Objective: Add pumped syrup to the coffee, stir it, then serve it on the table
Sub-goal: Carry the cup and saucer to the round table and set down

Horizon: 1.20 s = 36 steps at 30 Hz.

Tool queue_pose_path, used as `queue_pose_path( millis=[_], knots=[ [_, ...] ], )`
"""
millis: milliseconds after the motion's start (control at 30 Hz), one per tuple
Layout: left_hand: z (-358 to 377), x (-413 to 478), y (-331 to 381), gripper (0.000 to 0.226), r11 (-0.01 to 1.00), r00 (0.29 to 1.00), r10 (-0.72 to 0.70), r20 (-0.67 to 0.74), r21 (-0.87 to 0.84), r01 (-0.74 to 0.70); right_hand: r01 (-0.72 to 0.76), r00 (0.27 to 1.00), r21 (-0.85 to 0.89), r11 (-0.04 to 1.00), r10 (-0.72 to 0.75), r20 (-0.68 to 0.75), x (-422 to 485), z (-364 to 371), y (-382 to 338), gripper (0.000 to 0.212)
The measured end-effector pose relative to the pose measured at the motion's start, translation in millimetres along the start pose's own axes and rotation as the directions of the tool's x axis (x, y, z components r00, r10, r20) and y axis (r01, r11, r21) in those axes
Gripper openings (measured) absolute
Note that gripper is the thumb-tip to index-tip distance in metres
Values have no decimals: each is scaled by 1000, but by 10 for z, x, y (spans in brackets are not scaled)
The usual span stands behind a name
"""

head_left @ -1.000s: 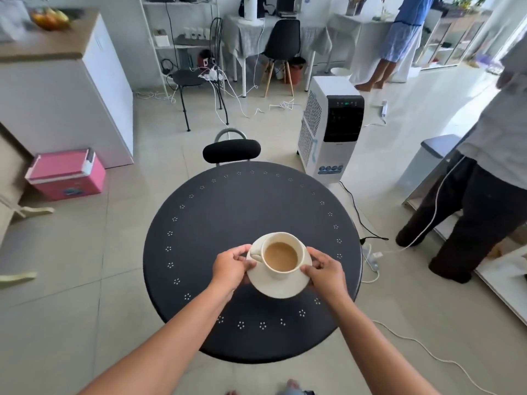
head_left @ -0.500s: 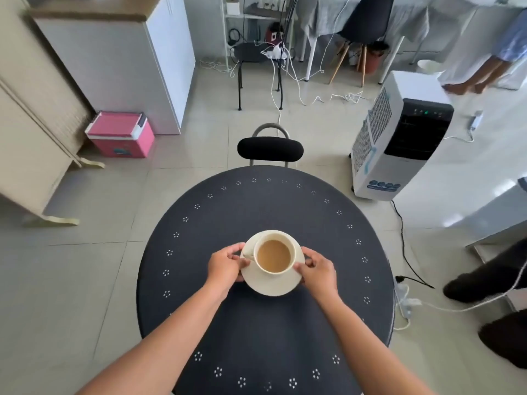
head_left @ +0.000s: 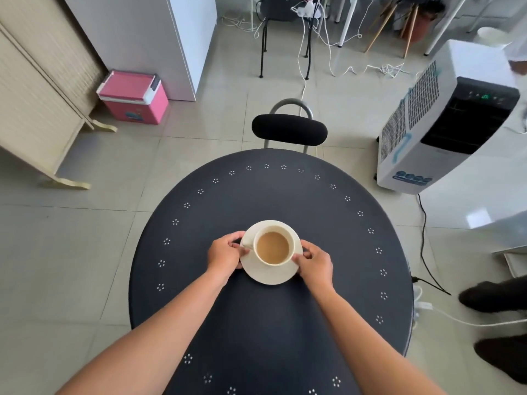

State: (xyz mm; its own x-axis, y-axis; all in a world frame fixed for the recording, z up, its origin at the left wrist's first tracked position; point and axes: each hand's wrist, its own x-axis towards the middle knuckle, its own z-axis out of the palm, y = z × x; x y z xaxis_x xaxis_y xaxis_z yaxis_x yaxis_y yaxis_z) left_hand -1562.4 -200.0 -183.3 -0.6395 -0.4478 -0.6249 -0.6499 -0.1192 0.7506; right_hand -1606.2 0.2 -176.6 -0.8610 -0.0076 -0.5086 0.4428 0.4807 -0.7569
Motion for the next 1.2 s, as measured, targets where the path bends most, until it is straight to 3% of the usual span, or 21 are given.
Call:
queue_pose_path(
  millis=[300, 733, 1200],
  knots=[
    [28, 132, -55, 41, 984, 998, 61, -23, 167, -56, 10, 1000, -117, 993, -10, 2, 159, 85, 88, 33],
    [15, 168, -68, 38, 952, 996, 74, -40, 301, -58, 19, 1000, -138, 990, -19, 2, 226, 97, 173, 33],
    [15, 132, -158, 45, 949, 993, 117, -14, 298, -107, 60, 997, -204, 977, -47, 68, 175, 72, 191, 39]
  ],
)
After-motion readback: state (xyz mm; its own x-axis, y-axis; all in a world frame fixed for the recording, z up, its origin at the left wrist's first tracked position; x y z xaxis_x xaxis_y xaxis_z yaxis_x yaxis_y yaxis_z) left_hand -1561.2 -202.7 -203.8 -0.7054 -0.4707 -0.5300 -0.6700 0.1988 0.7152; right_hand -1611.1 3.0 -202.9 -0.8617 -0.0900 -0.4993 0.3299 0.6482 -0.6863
